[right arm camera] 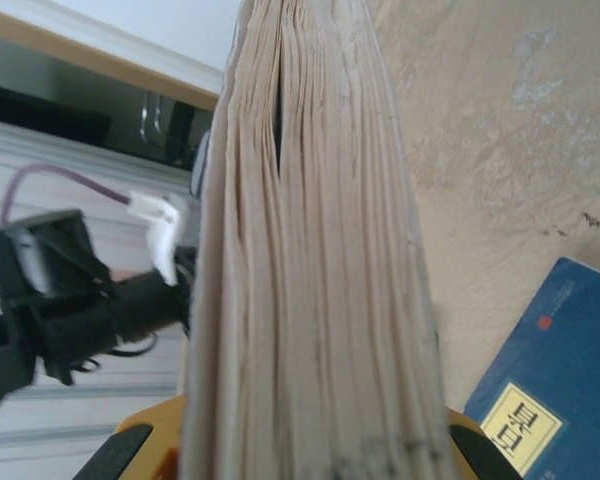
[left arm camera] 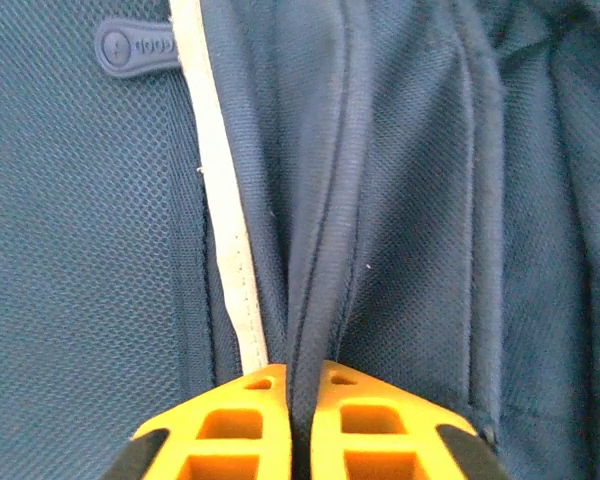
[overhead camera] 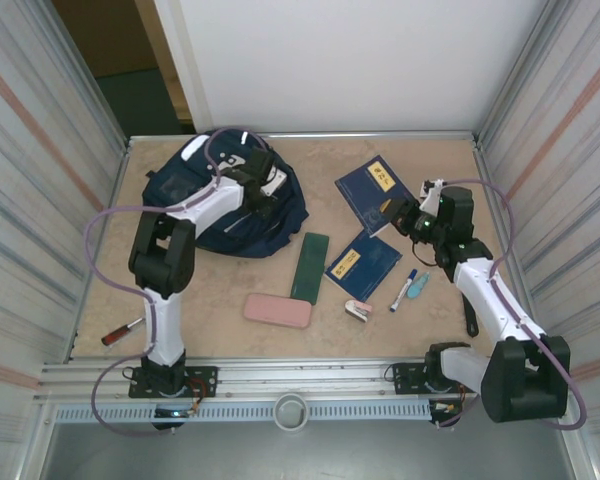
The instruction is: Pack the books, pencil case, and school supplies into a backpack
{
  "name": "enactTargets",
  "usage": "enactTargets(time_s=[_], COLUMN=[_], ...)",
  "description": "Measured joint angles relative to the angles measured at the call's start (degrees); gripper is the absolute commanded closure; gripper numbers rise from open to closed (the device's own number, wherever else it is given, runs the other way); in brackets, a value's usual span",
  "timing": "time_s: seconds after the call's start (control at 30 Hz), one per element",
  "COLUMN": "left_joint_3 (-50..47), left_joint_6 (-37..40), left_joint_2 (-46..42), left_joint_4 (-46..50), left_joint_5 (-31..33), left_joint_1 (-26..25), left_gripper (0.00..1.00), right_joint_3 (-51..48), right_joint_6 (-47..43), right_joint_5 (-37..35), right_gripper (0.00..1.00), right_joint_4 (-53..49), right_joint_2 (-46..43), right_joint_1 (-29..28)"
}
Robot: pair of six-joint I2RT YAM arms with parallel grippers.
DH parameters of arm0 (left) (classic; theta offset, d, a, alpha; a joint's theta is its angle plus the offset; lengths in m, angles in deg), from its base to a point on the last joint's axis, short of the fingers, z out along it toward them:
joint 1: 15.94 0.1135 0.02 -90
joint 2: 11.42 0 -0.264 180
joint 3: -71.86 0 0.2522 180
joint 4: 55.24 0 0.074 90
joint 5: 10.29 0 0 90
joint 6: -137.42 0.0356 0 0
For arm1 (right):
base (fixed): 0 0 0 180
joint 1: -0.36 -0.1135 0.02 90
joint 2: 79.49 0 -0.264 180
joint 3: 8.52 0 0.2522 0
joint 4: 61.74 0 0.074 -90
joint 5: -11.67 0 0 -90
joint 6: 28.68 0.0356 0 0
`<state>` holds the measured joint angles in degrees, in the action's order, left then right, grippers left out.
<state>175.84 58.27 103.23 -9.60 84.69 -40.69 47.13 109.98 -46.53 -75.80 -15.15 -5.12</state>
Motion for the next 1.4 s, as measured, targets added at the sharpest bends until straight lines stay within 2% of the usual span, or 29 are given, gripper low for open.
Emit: enactTargets(time_s=[0.1,0.27,0.4,0.57,0.8,0.87,0.93,1.03,1.1,1.2,1.4], left_joint_3=[-2.97,-5.51,-5.49,-5.29,-4.74,-4.37,-3.87,-3.26,-3.08,-3.08,-3.89], left_joint_6=[-1.73,-6.75,-9.53,-12.5,-14.16,-14.62,-14.99,-15.41,-15.65,-16.31,-17.97], left_joint_2=[-6.23,-17.53,-19.85,-18.71,-18.38,-18.12,-17.68,-17.09,-16.81,-16.81,-16.81], left_joint_4=[-1.73,-5.6,-7.28,-7.85,-7.69,-7.69,-7.72,-7.69,-7.72,-7.87,-9.97], left_joint_5=[-6.14,-21.2,-30.95,-40.44,-45.94,-46.97,-47.58,-48.02,-48.06,-48.04,-47.12], left_joint_1=[2.69,10.99,15.69,18.43,18.8,18.8,18.8,18.82,19.04,19.19,19.17], left_gripper=[1.0,1.0,1.0,1.0,1.0,1.0,1.0,1.0,1.0,1.0,0.95], right_joint_3=[1.38,6.73,11.39,20.68,43.98,51.28,59.14,66.18,64.85,56.96,33.92], right_joint_6=[-1.27,-2.29,-2.29,-1.62,1.84,3.82,6.25,8.33,8.48,7.61,3.52], right_joint_5=[-0.35,-0.57,-1.25,-2.32,-3.21,-3.19,-2.82,-2.23,-1.99,-1.79,-0.57], right_gripper=[1.0,1.0,1.0,1.0,0.98,0.93,0.72,0.52,0.44,0.41,0.39], right_joint_4=[-3.21,-4.7,-3.93,-1.01,5.29,8.66,9.86,10.82,10.82,11.72,12.26], right_joint_2=[0.74,6.6,13.75,27.5,52.76,60.41,68.04,74.93,74.93,70.05,48.13], right_joint_1=[-3.15,-13.55,-19.65,-23.65,-27.65,-28.37,-29.0,-29.29,-29.2,-28.44,-23.93])
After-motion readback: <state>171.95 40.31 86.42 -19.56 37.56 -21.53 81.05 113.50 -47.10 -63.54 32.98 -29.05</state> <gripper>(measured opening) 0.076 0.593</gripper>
